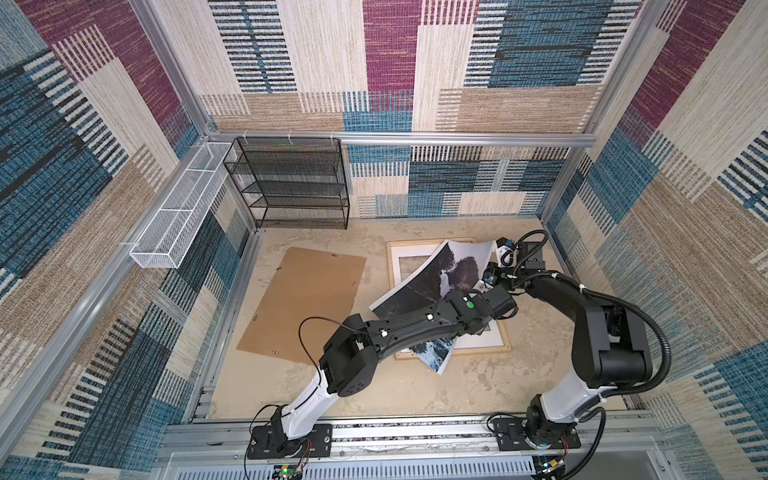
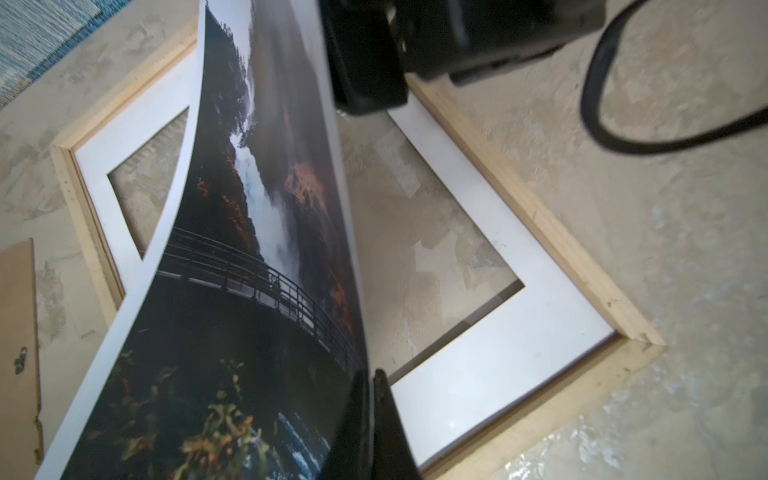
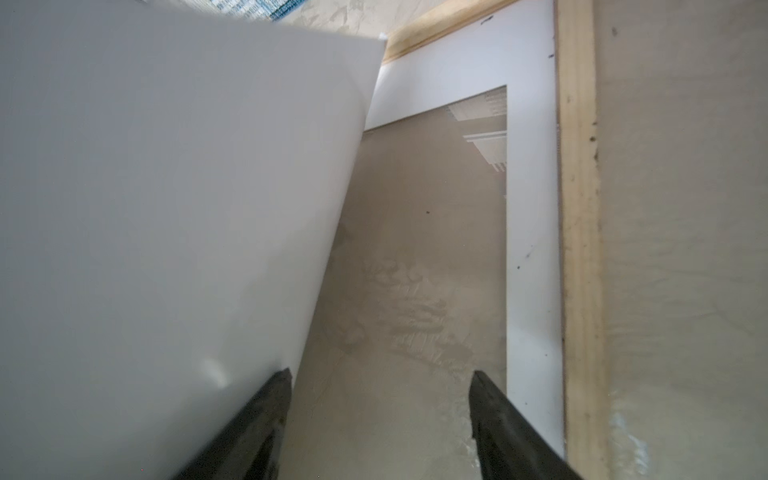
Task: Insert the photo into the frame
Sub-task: 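Lower the waterfall photo face down onto the frame with the left gripper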
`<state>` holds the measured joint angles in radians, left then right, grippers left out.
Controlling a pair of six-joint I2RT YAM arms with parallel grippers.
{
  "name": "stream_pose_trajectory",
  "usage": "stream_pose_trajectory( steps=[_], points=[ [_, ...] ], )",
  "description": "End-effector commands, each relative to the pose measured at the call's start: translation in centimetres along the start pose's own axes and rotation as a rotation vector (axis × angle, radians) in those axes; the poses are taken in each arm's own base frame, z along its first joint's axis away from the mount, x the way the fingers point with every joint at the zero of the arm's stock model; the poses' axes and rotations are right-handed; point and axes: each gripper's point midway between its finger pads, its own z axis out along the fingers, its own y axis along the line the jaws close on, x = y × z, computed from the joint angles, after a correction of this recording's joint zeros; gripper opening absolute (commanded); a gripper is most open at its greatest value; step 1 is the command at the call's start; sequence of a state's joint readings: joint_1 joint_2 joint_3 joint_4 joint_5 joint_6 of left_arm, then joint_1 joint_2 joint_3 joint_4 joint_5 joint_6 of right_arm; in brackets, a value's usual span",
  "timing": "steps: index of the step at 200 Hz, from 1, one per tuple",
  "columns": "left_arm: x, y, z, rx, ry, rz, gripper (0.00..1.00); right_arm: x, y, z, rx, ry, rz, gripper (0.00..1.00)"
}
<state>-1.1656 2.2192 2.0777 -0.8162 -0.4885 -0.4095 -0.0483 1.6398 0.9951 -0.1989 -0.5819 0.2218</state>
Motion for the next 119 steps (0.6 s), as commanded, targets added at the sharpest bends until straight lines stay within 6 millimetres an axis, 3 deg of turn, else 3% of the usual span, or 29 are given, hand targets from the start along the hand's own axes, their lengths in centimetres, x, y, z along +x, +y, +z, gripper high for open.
stream_pose_trajectory(
  steps=[1,39,69,88,99,119],
  points=[
    [-1.8,1.3,-2.9,0.015,-0.008,0.059,0.0,-2.2,-0.5,-1.5,0.024,-0.083,-0.017,0.69],
    [-6.1,2.4,-8.0,0.094,-0.076,0.061,0.0,-3.8,-2.8,-5.3,0.062,-0.177,0.03,0.7],
    [-10.3,2.0,-12.8,0.261,-0.189,0.017,0.0,-4.8,-4.5,-8.9,0.084,-0.26,0.064,0.71],
    [-12.6,3.7,-15.2,0.372,-0.232,-0.082,0.0,-5.3,-4.8,-10.7,0.081,-0.301,0.08,0.72],
    [-13.1,5.6,-15.0,0.408,-0.219,-0.152,0.0,-5.4,-4.6,-11.3,0.073,-0.315,0.08,0.74],
    [-11.8,10.0,-11.1,0.395,-0.123,-0.285,0.0,-5.3,-4.1,-11.6,0.056,-0.315,0.074,0.75]
  ],
)
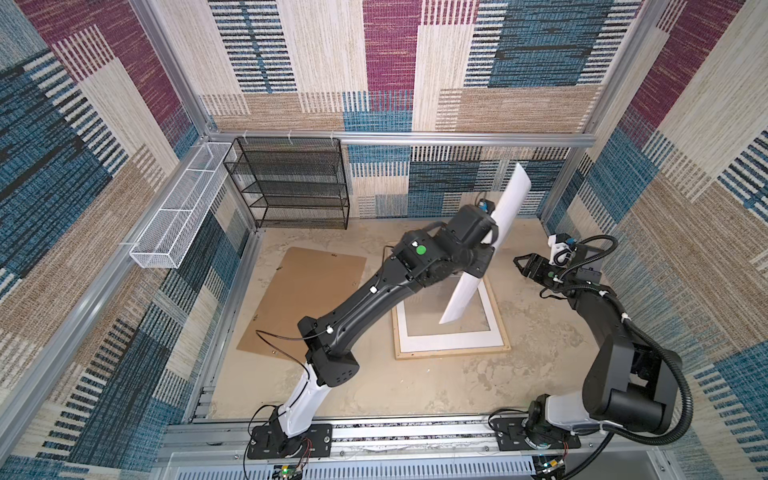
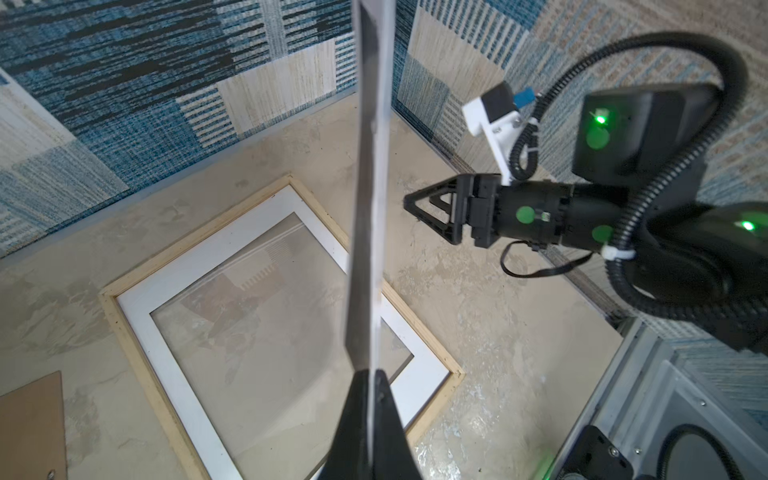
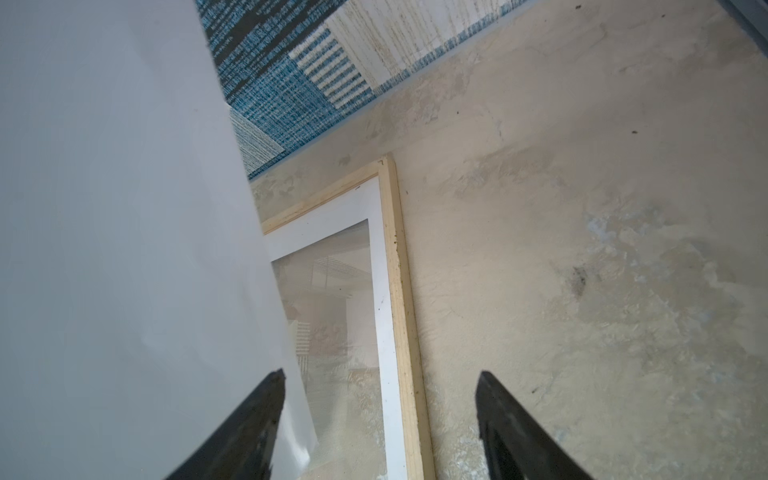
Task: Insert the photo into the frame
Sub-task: 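Lower the waterfall photo face down onto the frame with the left gripper, then grasp the photo's opposite edge with the right gripper while the left holds its edge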
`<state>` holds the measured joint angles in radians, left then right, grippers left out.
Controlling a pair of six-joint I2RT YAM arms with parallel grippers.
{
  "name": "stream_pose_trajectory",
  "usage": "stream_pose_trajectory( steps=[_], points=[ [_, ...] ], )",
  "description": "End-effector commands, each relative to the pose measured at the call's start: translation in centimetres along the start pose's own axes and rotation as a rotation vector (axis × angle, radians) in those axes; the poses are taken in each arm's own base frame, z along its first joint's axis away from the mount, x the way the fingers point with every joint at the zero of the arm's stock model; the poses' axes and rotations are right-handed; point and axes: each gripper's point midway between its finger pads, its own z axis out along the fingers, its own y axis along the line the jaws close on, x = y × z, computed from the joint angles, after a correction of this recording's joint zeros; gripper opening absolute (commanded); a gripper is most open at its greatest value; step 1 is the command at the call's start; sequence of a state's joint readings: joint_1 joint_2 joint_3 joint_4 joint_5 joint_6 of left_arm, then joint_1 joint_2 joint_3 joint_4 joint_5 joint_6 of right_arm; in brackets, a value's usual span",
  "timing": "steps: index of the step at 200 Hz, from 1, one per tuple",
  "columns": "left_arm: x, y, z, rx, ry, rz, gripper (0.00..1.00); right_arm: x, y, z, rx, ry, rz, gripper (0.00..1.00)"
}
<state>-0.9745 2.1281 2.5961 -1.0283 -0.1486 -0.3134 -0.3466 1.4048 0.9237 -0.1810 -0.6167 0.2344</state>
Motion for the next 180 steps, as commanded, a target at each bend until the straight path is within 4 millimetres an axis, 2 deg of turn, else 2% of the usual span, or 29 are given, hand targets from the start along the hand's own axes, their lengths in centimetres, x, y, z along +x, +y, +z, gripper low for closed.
stream_pose_trajectory(
  steps=[1,34,57,75,100,132,159,180],
  points=[
    [1.8,3.2,1.5,0.061,0.102,-0.152,0.0,-0.3,1.1,-0.5,-0.053,-0.009,0.003,0.75],
    [6.6,12.1,5.5,-0.035,0.214,-0.337,0.0,0.2,1.2,-0.3,-0.073,0.006,0.011,0.75],
    [10.4,16.6,7.9,-0.083,0.278,-0.426,0.0,0.7,1.4,0.1,-0.101,0.026,0.022,0.75],
    [13.2,19.4,9.4,-0.118,0.324,-0.482,0.0,0.9,1.4,0.4,-0.114,0.036,0.028,0.75],
    [15.5,21.5,10.8,-0.144,0.353,-0.519,0.0,1.3,1.3,0.8,-0.132,0.052,0.038,0.75],
    [17.6,22.4,12.1,-0.153,0.399,-0.526,0.0,2.2,2.2,1.9,-0.175,0.091,0.033,0.75],
    [19.3,23.5,12.3,-0.211,0.438,-0.488,0.0,4.9,5.0,4.7,-0.243,0.191,-0.006,0.75],
    [20.9,25.2,11.8,-0.295,0.478,-0.445,0.0,7.2,5.8,7.1,-0.259,0.262,-0.006,0.74]
  ],
)
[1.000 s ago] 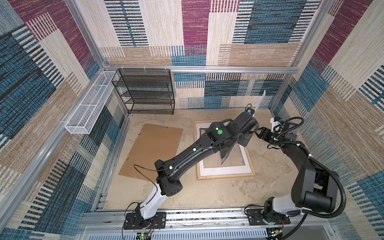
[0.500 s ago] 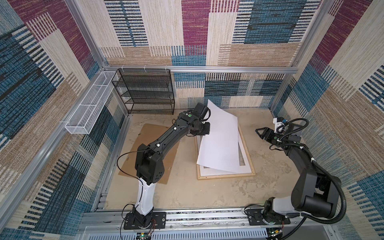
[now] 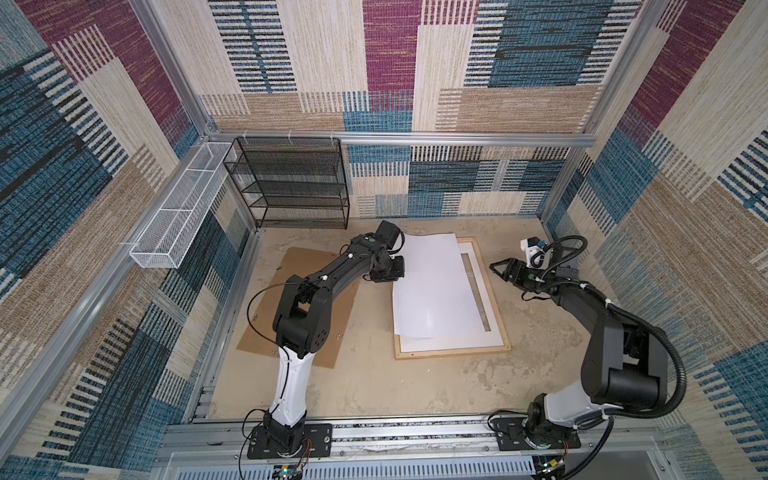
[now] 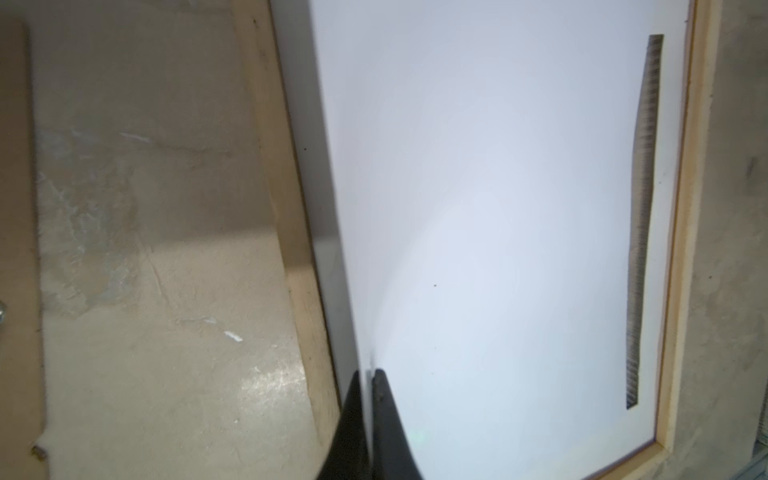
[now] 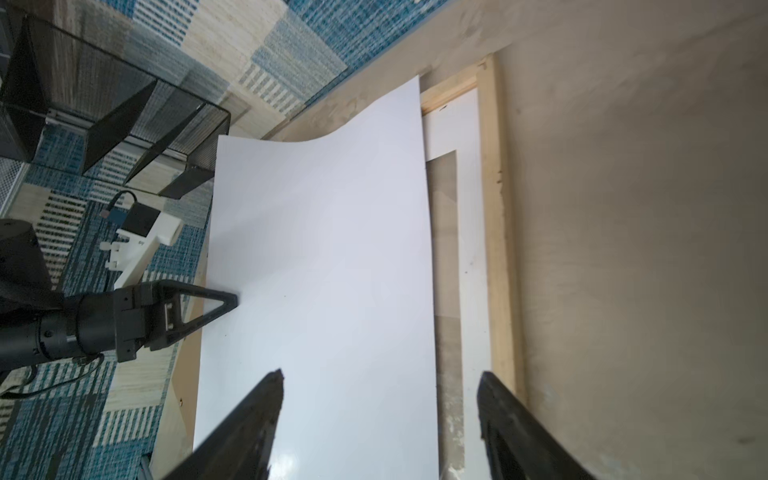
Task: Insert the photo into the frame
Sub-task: 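Grasp the photo's opposite edge with the right gripper while the left holds its edge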
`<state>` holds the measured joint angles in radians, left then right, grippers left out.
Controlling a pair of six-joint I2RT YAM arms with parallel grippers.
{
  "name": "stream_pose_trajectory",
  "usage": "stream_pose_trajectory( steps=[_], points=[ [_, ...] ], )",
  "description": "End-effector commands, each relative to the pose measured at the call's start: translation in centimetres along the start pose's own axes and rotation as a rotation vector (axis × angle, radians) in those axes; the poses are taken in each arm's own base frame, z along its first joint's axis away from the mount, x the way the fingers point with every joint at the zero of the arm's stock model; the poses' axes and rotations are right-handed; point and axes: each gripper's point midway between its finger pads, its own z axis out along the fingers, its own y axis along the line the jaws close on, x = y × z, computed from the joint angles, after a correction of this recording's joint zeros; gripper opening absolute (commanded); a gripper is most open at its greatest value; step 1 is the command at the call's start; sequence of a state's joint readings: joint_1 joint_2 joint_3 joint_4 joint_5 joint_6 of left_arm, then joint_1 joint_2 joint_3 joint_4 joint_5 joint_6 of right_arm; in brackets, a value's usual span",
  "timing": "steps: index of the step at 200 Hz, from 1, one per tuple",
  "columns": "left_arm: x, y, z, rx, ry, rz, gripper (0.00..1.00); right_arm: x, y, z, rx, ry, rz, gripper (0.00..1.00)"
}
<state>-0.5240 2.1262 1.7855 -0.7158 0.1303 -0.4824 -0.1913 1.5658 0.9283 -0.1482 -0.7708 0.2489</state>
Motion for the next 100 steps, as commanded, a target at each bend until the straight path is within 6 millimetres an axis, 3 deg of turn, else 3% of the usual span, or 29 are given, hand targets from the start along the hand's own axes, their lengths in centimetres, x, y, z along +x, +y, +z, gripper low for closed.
stream_pose_trajectory(
  steps=[1,47,100],
  points=[
    [0.3,2.5,0.4,-0.108,-0.001,0.046,0.0,0.6,0.8,2.4,-0.041,0.037,-0.02,0.74],
    [1.6,6.8,0.9,-0.251,0.031,0.044,0.0,2.7,1.2,6.7,-0.041,0.127,-0.033,0.74],
    [2.0,11.0,-0.3,-0.467,0.049,0.082,0.0,5.0,2.2,11.0,-0.054,0.217,-0.042,0.72]
  ],
)
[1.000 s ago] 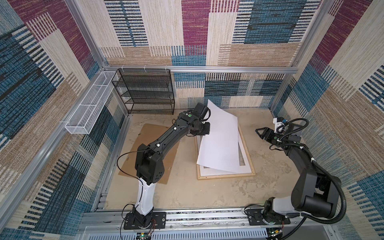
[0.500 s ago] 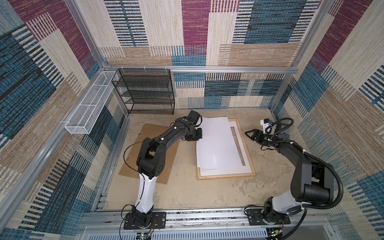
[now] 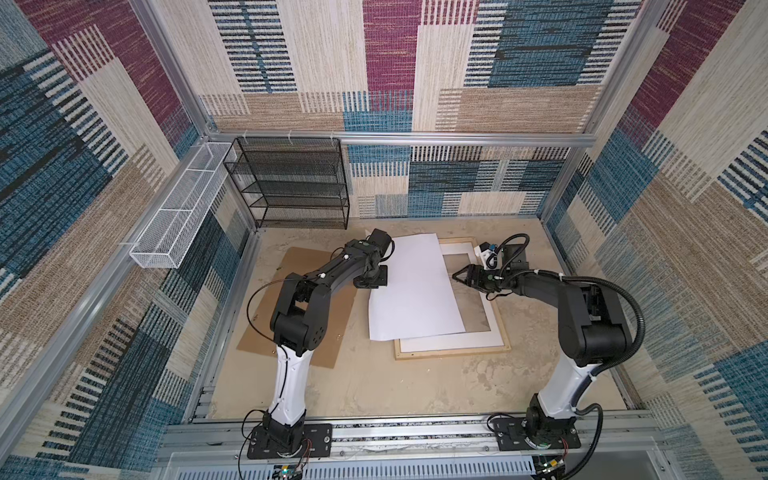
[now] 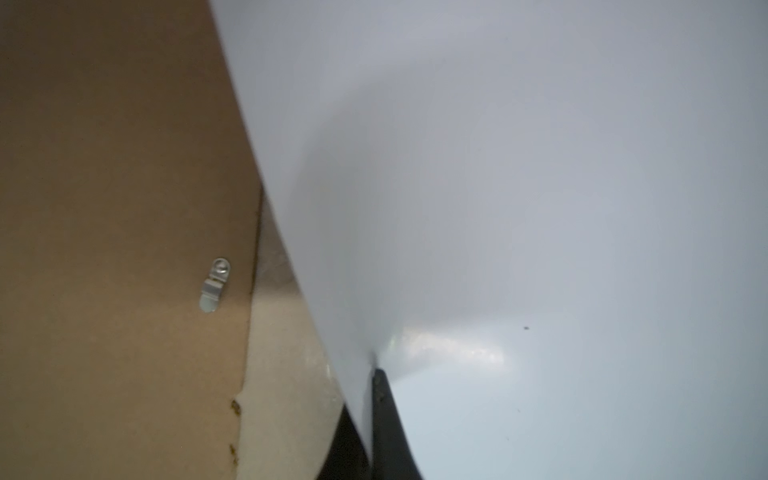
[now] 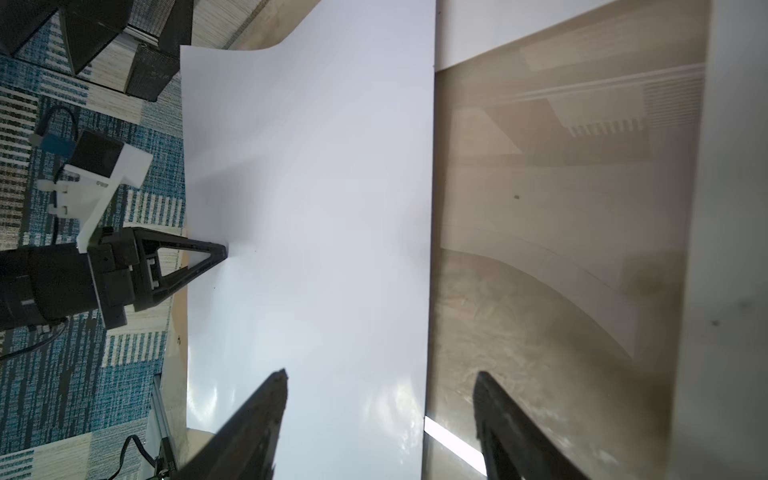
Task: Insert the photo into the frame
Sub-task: 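Grasp the photo's opposite edge with the right gripper while the left holds its edge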
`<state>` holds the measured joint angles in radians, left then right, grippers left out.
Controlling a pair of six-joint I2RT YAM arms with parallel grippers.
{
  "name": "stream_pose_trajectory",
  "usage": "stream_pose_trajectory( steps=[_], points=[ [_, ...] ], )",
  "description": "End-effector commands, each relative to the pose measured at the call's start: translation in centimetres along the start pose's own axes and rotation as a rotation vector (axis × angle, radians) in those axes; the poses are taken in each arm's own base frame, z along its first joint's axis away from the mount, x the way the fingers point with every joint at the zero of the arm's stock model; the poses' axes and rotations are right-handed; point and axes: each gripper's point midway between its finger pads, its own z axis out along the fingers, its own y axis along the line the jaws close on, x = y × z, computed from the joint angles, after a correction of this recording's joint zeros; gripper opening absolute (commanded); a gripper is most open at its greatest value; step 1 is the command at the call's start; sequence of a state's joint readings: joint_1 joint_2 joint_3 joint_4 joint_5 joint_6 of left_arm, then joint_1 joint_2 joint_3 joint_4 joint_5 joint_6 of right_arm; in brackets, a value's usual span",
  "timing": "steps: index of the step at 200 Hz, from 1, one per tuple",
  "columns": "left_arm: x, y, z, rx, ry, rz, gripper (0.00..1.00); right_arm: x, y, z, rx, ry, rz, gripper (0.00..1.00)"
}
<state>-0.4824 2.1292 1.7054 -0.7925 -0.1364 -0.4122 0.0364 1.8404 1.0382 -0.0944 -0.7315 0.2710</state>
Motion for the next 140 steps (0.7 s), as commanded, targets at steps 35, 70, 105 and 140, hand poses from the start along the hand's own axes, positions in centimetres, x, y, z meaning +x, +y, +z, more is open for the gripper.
stream_pose_trajectory(
  steps=[35,70,105,140],
  points=[
    [0.9,5.0,-0.2,-0.246,0.031,0.084,0.0,-0.1,1.8,3.6,-0.025,0.036,-0.039,0.71],
    [0.9,6.2,-0.6,-0.31,0.029,0.102,0.0,0.3,3.0,5.4,-0.047,0.064,-0.057,0.71],
    [1.1,6.5,-0.3,-0.319,0.037,0.103,0.0,0.8,4.6,6.8,-0.086,0.089,-0.073,0.7],
    [1.3,6.2,0.1,-0.304,0.05,0.101,0.0,1.4,5.7,8.0,-0.115,0.116,-0.083,0.7]
  ],
)
